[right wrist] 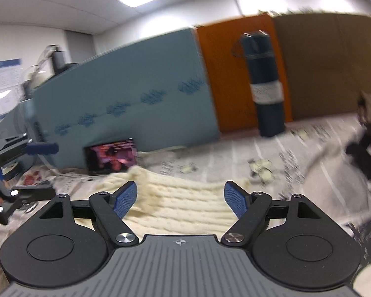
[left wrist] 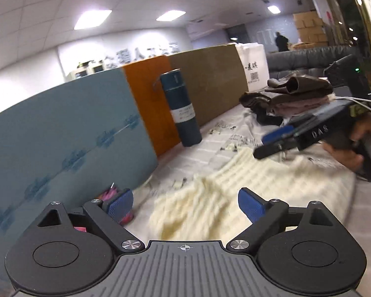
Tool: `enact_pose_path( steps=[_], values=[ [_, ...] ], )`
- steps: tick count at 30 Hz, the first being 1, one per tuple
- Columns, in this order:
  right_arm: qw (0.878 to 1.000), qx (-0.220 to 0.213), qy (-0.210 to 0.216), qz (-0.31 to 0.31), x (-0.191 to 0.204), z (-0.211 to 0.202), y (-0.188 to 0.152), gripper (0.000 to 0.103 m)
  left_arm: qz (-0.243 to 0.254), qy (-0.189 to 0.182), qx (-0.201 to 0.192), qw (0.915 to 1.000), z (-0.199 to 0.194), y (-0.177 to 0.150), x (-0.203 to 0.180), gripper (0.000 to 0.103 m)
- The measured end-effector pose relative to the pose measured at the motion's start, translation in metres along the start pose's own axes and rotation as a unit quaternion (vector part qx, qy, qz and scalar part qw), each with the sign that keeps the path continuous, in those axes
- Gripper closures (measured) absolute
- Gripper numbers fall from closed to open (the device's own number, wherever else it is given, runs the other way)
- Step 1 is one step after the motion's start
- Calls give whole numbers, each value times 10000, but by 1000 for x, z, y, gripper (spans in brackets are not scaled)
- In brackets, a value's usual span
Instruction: Fold clothes
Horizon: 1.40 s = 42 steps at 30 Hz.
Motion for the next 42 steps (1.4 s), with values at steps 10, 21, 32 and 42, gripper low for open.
enact_pose_path(
  steps=[10,21,32,42],
  values=[
    [9703,150,1858,-1540,68,-58,-12,10,620,-486,171,9967,-71,-28,-59,8],
    [9239,1295,1168,-3406,62,-75,-59,16,2217,-349,416,9736,-31,-59,-76,20],
    [9097,1308,1349,-3702,59,-77,-60,82,2057,-1034,461,9720,-35,-55,-85,72],
    [9529,884,1812,-2268,56,-97,-14,84,437,-956,-345,9939,-46,-20,-44,68]
  ],
)
Point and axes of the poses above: each gripper's, at about its wrist camera, not at the fingertips, and z roughly the way its jaws point, x to its left, y to its top, the point moved 6 cm from there along z, roughly the way its jaws point, and after that the axes turned 12 degrees about -x, right-handed, at the moved point
